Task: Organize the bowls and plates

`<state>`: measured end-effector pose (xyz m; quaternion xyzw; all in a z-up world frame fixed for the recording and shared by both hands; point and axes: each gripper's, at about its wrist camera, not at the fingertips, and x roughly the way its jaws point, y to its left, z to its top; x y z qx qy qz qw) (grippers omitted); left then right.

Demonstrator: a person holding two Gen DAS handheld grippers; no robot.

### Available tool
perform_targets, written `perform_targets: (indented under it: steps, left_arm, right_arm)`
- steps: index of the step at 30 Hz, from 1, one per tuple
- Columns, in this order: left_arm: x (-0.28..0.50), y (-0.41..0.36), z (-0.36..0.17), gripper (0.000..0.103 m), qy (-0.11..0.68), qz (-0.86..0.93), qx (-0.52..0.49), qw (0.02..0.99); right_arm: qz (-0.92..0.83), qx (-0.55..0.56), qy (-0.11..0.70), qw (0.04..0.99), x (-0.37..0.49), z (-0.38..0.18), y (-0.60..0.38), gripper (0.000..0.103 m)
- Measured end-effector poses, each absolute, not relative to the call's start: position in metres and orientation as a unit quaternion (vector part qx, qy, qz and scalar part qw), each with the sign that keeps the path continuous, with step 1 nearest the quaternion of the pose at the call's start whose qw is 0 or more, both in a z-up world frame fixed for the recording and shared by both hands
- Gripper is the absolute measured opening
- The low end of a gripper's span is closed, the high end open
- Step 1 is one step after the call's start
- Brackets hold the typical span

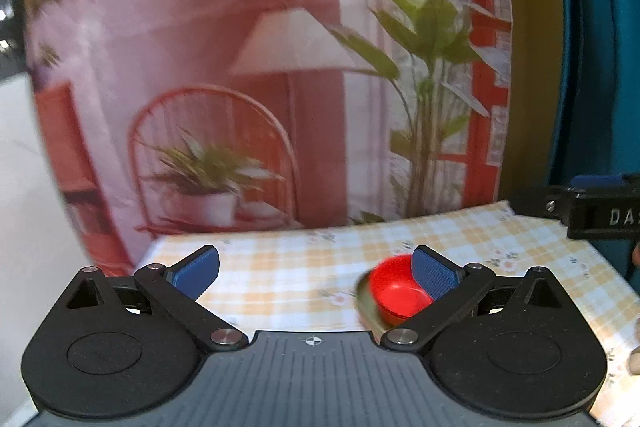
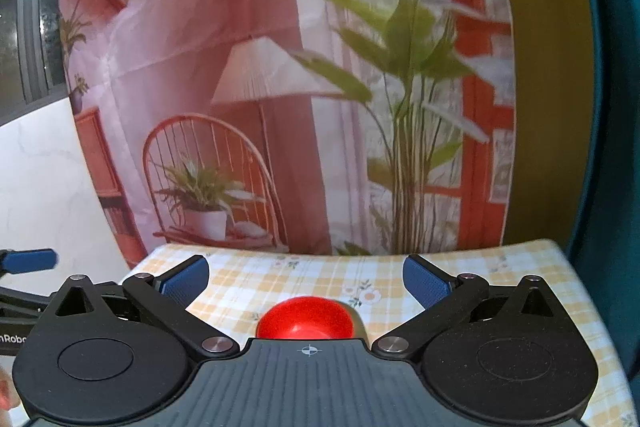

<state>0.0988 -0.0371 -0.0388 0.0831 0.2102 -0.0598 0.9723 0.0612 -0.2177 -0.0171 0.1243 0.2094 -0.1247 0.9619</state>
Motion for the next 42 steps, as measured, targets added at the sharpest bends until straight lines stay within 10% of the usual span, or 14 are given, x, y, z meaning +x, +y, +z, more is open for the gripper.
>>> perform_targets:
  steps: [42]
  left_arm:
    - [-0.008, 0.006, 0.021, 0.103, 0.164, -0.026, 0.014, 0.986]
  right_arm:
    - [-0.159, 0.093, 0.166, 0.969, -0.032, 0.050, -0.160, 0.103]
